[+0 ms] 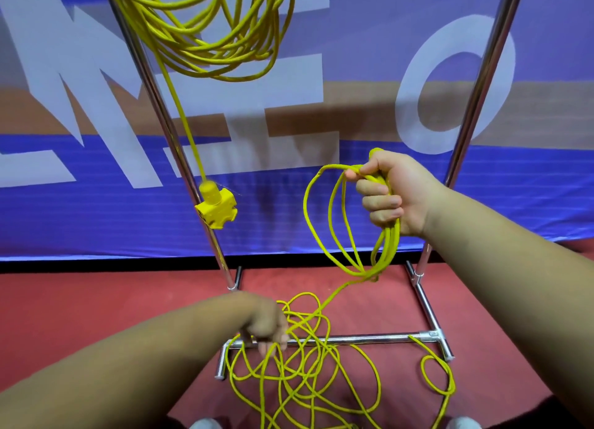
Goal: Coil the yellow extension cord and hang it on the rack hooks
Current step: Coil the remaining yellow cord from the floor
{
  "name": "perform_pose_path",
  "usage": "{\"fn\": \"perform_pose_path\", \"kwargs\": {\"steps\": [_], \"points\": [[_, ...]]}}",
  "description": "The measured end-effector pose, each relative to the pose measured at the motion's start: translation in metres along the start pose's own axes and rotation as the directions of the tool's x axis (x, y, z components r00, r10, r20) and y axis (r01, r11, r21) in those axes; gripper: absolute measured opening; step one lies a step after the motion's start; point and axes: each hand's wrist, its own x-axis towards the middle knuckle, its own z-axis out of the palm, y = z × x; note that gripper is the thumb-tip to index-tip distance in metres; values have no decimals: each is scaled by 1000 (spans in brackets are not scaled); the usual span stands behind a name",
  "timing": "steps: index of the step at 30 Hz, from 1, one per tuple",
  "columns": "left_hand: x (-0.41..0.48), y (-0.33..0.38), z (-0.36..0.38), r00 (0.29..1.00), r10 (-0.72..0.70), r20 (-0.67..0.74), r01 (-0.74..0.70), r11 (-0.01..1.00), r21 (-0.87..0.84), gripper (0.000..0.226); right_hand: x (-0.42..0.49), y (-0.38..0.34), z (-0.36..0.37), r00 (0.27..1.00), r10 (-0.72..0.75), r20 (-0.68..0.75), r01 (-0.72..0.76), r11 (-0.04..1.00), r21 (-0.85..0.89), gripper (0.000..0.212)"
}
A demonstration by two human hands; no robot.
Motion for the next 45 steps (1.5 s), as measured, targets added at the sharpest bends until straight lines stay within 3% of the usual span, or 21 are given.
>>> {"fn": "perform_pose_path", "kwargs": {"steps": [3,6,7,9,11,14,18,21,27,30,34,37,42,45], "points": [[-15,5,-34,966,-123,-229,56,959,-276,23,-1,4,-2,999,-14,-40,8,988,-151,10],[-26,10,-62,888,-207,-410,-57,836,-545,19,-3,10,-1,998,-16,-66,-6,951,-309,13],[-33,15,-70,872,-211,-442,-124,778,-616,21,-3,13,0,996,-33,-86,0,935,-356,24],[-50,29,-83,876,-213,-433,-253,561,-788,23,-2,19,4,989,-76,-129,19,917,-399,41],[-70,44,-94,904,-162,-397,-318,368,-874,22,4,25,6,981,-106,-160,30,907,-420,36],[-94,57,-106,929,-16,-369,-353,255,-900,16,7,30,13,979,-107,-175,9,876,-482,22],[-117,67,-117,897,76,-436,-442,108,-890,17,8,30,27,972,-127,-196,13,866,-500,15],[-120,76,-124,860,68,-507,-508,-1,-862,15,9,32,31,959,-185,-215,48,854,-518,29],[-116,82,-131,864,-19,-504,-501,-152,-852,9,12,63,14,956,-186,-225,17,805,-592,23],[-113,83,-134,876,-5,-482,-469,-239,-850,8,13,69,10,970,-126,-206,5,865,-501,25],[-107,78,-138,893,43,-447,-416,-299,-859,3,12,59,13,961,-201,-190,81,861,-502,24],[-104,79,-136,886,53,-461,-428,-291,-856,5,10,58,15,988,-96,-122,49,938,-344,26],[-94,83,-129,841,4,-542,-530,-196,-825,4,9,59,23,989,-104,-106,54,916,-399,39],[-91,82,-128,819,7,-573,-570,-94,-816,13,13,60,29,976,-167,-142,117,944,-309,38]]}}
